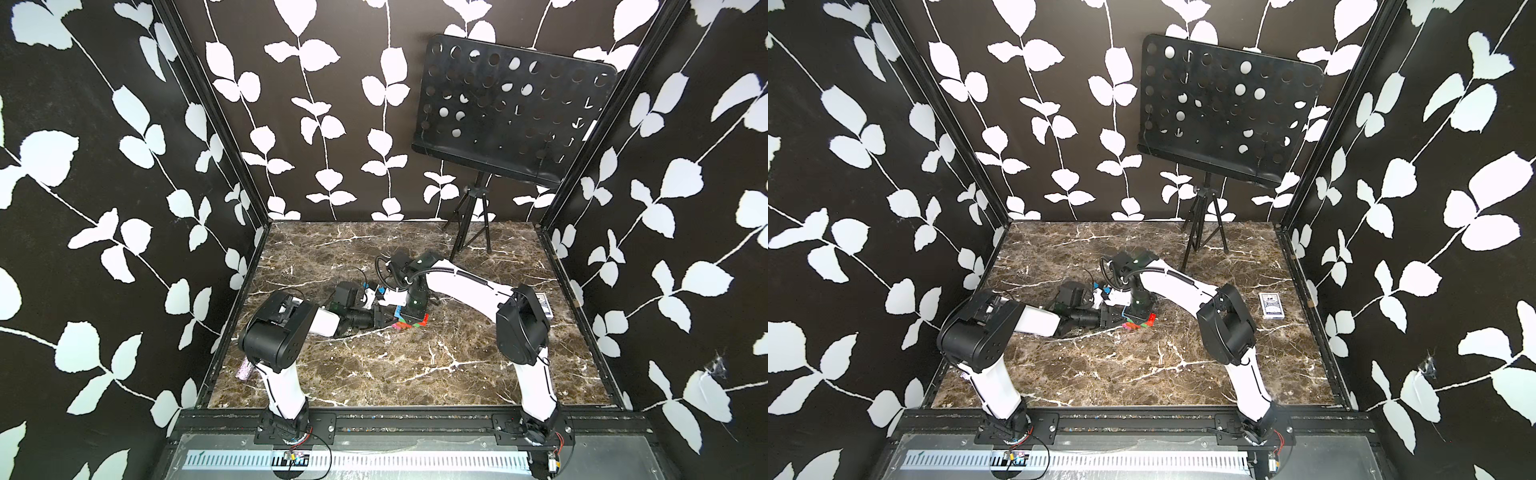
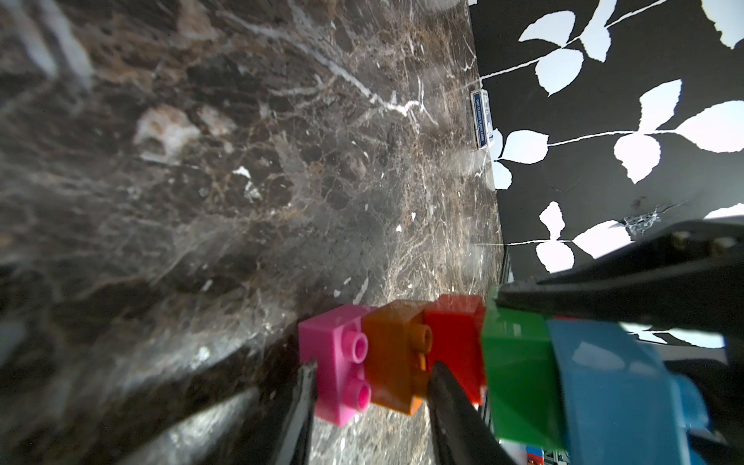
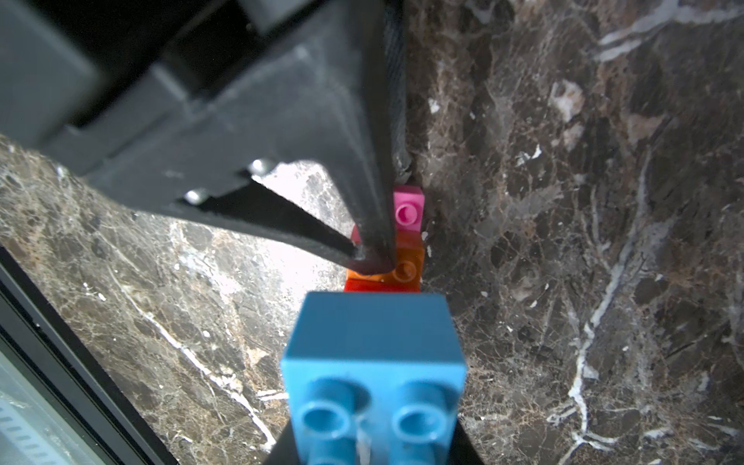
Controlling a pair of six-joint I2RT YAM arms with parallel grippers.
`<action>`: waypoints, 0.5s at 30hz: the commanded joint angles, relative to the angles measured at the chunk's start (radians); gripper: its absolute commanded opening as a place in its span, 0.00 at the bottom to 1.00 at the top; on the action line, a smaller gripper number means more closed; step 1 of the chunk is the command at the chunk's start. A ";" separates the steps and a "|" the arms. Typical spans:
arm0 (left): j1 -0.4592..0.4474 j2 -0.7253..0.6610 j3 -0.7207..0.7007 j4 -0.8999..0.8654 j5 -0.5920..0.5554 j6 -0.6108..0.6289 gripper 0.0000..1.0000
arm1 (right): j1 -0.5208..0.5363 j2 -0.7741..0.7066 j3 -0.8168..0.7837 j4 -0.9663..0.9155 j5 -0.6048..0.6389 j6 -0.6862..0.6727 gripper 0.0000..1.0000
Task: Assemble the letter y with lego
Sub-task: Assemble the lego brick with the lego brick.
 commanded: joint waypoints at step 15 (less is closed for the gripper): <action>-0.011 0.068 -0.033 -0.182 -0.138 0.011 0.45 | 0.037 0.022 -0.083 0.047 0.027 0.048 0.25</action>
